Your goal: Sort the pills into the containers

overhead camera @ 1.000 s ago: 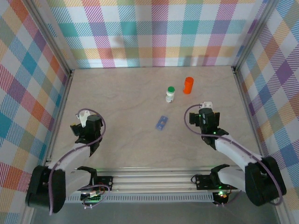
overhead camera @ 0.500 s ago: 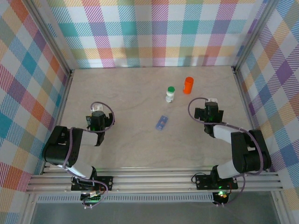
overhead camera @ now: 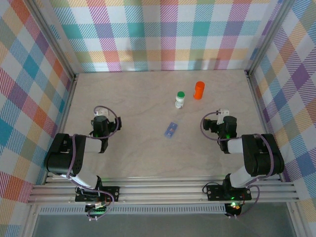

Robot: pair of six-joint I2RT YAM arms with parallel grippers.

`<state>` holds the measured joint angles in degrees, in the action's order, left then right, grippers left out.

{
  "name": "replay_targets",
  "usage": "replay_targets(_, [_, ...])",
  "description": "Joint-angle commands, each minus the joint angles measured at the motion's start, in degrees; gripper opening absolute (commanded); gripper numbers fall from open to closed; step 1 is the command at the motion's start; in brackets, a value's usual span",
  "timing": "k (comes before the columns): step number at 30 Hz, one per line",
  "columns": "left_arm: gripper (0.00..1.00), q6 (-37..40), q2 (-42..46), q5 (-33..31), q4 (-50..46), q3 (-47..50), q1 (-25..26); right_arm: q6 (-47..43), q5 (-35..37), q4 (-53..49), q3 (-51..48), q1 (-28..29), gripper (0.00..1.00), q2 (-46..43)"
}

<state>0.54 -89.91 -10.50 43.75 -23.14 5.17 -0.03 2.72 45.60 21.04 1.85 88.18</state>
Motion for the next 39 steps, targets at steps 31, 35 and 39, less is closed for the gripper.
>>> replay_targets(31, [1.00, 0.6, 0.4, 0.8, 2.0, -1.1, -0.2, 0.4, -4.1, 1.6, 2.7, -1.6, 0.99, -0.2])
replay_targets(35, [1.00, 0.7, 0.3, 1.2, 1.3, -1.5, -0.2, 0.4, -4.0, 1.7, 2.7, -1.6, 0.99, -0.2])
replay_targets(39, [1.00, 1.4, 0.2, 5.7, -0.7, -2.6, -1.1, 0.5, -4.1, 1.6, 2.7, -1.6, 0.99, -0.2])
